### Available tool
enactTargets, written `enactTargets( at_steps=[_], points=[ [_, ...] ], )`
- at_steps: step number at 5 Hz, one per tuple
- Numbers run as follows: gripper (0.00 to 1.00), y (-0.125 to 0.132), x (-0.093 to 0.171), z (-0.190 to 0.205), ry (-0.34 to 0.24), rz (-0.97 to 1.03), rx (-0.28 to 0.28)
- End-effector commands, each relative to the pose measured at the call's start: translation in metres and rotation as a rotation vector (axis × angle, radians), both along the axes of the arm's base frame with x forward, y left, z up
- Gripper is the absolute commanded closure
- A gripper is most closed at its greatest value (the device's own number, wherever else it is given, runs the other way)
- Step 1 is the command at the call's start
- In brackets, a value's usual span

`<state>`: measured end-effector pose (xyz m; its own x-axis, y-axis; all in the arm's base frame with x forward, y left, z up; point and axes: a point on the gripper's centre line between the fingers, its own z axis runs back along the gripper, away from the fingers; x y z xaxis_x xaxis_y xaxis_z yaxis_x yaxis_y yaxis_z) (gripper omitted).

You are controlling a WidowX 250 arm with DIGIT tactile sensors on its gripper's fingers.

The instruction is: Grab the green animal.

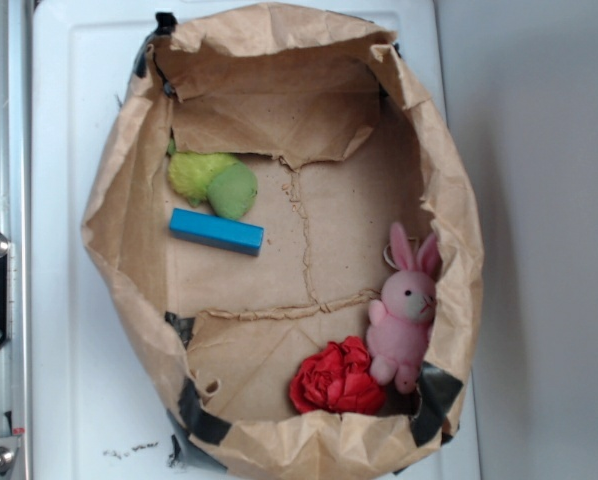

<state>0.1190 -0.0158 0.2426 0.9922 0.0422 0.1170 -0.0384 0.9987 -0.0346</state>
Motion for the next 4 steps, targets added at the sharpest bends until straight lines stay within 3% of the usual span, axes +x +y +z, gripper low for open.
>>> enactTargets(
  at_steps=[1, 2, 4],
  points=[
    [0.0, 0.0, 0.0, 0.0, 0.0, 0.0, 0.0],
    [0.0, -0.01, 0.044, -0.017, 0.033, -0.017, 0.071],
    [0.0, 0.03, 0.143, -0.068, 0.141, -0.015, 0.106]
  ],
)
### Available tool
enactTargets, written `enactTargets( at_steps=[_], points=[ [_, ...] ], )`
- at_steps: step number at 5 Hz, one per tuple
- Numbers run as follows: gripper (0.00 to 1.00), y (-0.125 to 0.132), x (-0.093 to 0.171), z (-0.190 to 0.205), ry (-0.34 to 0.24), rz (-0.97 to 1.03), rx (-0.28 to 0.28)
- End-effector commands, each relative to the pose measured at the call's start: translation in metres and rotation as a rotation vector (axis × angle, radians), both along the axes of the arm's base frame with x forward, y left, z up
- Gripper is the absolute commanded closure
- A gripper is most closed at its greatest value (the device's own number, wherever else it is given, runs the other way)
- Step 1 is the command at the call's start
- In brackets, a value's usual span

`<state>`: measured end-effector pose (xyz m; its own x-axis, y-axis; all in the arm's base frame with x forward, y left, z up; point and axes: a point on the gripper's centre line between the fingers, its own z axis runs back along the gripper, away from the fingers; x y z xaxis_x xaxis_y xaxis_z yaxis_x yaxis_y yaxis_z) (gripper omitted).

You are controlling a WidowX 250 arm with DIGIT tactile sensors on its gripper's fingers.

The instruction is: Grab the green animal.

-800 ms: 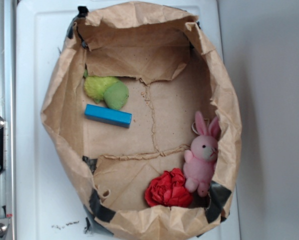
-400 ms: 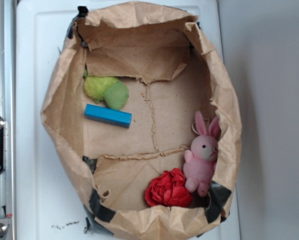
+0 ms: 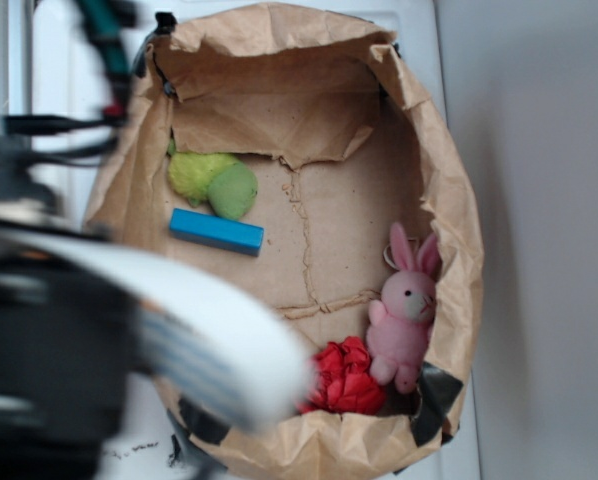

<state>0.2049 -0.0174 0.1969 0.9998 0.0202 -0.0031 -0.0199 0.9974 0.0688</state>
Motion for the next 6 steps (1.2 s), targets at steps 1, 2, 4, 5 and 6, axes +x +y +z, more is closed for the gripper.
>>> enactTargets(
  at_steps=[1, 2, 4, 5, 6],
  points=[
    [0.0, 0.068, 0.108, -0.056, 0.037, -0.063, 0.017],
    [0.0, 0.082, 0.144, -0.064, 0.02, -0.138, -0.027],
    [0.0, 0.068, 0.103, -0.079, -0.013, -0.42, -0.005],
    [0.0, 0.052, 0.07, -0.067, -0.06, -0.509, -0.01],
    [0.0, 0.047, 0.056, -0.062, -0.081, -0.548, -0.011]
  ],
)
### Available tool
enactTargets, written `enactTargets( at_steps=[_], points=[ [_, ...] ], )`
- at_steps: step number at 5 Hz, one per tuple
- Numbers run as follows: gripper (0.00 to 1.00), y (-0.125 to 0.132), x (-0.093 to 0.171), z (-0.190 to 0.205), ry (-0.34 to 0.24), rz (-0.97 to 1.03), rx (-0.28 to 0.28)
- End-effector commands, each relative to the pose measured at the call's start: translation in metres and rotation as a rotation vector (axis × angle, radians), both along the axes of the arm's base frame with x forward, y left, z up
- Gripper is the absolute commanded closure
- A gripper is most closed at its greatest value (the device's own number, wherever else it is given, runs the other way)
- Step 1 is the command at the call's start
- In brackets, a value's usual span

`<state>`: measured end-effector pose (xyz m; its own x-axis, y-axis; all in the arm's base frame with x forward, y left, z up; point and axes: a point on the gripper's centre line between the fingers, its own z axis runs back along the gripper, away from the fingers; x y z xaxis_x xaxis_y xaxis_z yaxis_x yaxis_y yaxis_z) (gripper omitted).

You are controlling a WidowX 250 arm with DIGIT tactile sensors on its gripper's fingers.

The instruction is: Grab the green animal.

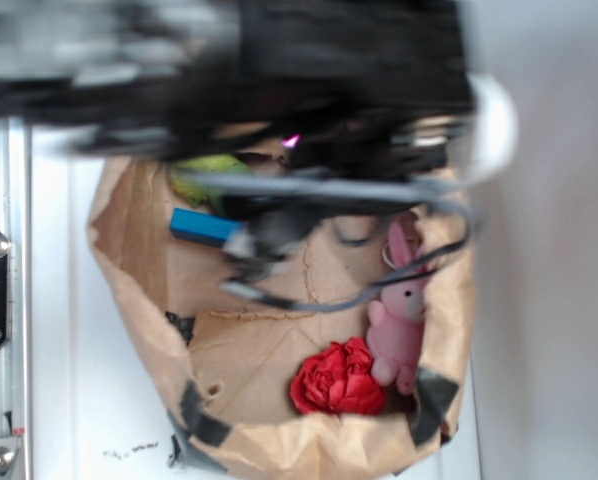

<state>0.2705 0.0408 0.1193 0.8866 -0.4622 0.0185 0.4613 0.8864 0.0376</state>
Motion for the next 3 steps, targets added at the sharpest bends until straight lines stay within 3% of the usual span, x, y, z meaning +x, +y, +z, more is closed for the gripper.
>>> enactTargets(
  at_steps=[1, 3],
  points=[
    [0.0, -0.004, 0.006, 0.001, -0.035, -0.005, 0.039],
    [0.0, 0.001, 0.017, -0.012, -0.005, -0.009, 0.038]
  ],
)
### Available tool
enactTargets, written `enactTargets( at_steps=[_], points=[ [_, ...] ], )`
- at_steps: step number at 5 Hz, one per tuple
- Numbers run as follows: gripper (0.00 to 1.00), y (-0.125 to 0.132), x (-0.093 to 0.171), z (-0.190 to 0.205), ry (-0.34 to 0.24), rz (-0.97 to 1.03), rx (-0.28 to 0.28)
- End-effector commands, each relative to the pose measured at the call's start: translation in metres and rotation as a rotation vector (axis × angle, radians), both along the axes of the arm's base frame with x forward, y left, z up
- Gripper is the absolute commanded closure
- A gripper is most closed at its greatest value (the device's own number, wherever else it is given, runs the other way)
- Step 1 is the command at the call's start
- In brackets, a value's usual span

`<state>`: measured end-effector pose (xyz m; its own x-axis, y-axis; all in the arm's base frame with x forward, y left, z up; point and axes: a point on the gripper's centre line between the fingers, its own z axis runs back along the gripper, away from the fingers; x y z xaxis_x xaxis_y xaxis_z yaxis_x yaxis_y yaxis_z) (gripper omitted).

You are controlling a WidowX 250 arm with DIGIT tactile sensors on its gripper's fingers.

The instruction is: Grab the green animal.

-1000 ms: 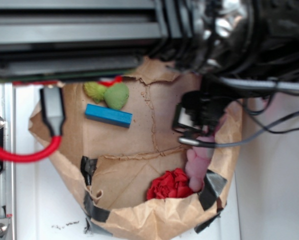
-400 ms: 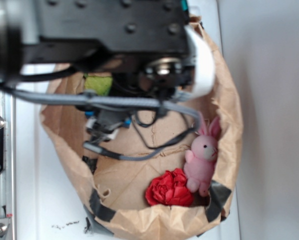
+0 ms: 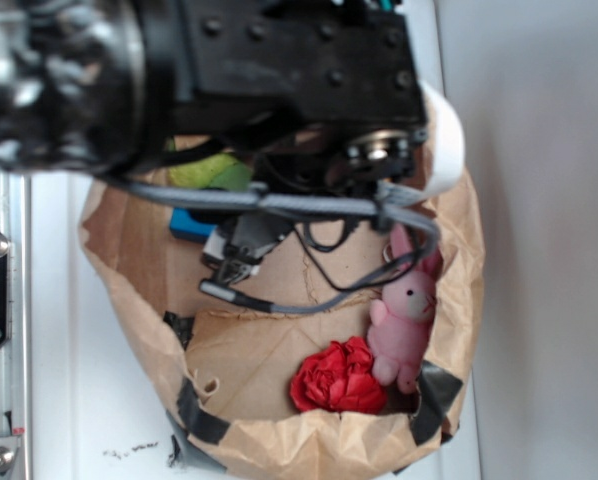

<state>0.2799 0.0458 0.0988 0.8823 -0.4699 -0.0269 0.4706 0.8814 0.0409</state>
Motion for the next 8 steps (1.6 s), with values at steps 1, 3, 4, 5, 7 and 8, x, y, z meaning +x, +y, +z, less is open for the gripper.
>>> enactTargets(
  at_steps=[1, 3, 4, 5, 7, 8],
  points=[
    [0.0, -0.004, 0.007, 0.009, -0.043, -0.001, 0.014],
    [0.0, -0.002, 0.016, -0.036, -0.114, -0.336, 0.211],
    [0.0, -0.014, 0.001, -0.021, -0.074, -0.369, 0.275],
    [0.0, -0.014, 0.001, -0.021, -0.074, -0.369, 0.275],
    [0.0, -0.012, -0.002, -0.023, -0.164, -0.448, 0.288],
    [0.0, -0.011, -0.006, -0.024, -0.232, -0.557, 0.318]
  ],
)
